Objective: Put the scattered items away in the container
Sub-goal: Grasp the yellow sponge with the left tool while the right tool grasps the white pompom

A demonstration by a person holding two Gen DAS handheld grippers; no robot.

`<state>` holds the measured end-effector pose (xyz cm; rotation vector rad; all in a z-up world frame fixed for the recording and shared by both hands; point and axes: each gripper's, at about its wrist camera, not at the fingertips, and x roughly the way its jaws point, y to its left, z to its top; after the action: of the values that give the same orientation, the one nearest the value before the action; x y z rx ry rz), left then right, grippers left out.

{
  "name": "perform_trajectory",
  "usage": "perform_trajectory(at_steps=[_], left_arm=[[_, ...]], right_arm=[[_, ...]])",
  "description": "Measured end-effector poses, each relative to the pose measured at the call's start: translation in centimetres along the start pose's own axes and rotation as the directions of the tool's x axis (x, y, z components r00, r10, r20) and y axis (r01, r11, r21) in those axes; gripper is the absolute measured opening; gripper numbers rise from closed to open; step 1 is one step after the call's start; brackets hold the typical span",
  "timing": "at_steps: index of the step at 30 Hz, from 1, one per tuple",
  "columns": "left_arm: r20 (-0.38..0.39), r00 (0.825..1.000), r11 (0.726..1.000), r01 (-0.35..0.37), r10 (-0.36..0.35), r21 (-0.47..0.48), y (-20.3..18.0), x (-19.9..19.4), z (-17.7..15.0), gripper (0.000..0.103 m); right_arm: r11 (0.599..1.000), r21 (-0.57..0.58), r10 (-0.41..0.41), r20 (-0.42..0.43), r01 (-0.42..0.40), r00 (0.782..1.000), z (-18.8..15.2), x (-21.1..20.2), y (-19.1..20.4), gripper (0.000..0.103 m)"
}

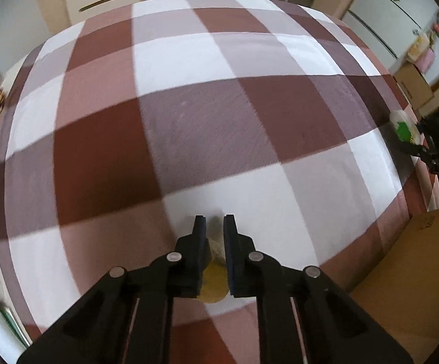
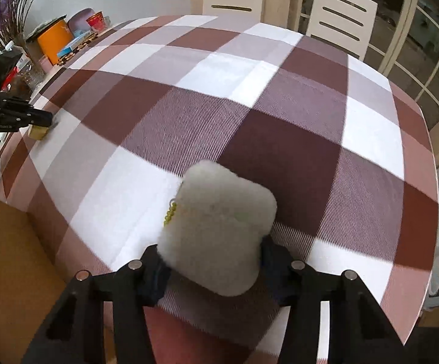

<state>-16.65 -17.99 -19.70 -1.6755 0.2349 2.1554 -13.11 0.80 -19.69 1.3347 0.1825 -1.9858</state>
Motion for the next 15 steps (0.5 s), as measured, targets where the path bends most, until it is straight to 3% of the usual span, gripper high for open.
perform_trajectory(at_steps=[3,11,12,14,15], left_arm=[[0.006,1.000,0.999,0.009,-0.009,-0.046,1.0,-0.7,-1.1,0.006],[0.038,0.999,0.995,0.002,0.001,-0.097,1.2,-2.8,-3.7,0.007],[0.034,0.999,0.996,-0.005,0.008,-0.093,1.1,-2.9,-3.9,0.012],[0.014,0.999,0.996,-0.036,0.037,-0.081,0.7,-2.7,-4.2,0.044],[0.013,0.998,0.996,-0.059,0.060,-0.071,0.5,-2.8,-4.3,0.067]], right_arm=[[0.999,0.030,-0.013,-0.007,0.013,1.000,-1.0,-0.4,-0.6,0.052],[0.995,0.088,-0.039,-0.023,0.041,0.999,-4.7,-1.9,-1.3,0.052],[0.995,0.088,-0.038,-0.025,0.040,0.999,-5.0,-1.9,-1.3,0.053],[0.996,0.081,-0.040,-0.028,0.042,0.999,-5.5,-1.9,-1.0,0.053],[0.996,0.075,-0.040,-0.028,0.042,0.999,-5.6,-1.9,-0.9,0.054]])
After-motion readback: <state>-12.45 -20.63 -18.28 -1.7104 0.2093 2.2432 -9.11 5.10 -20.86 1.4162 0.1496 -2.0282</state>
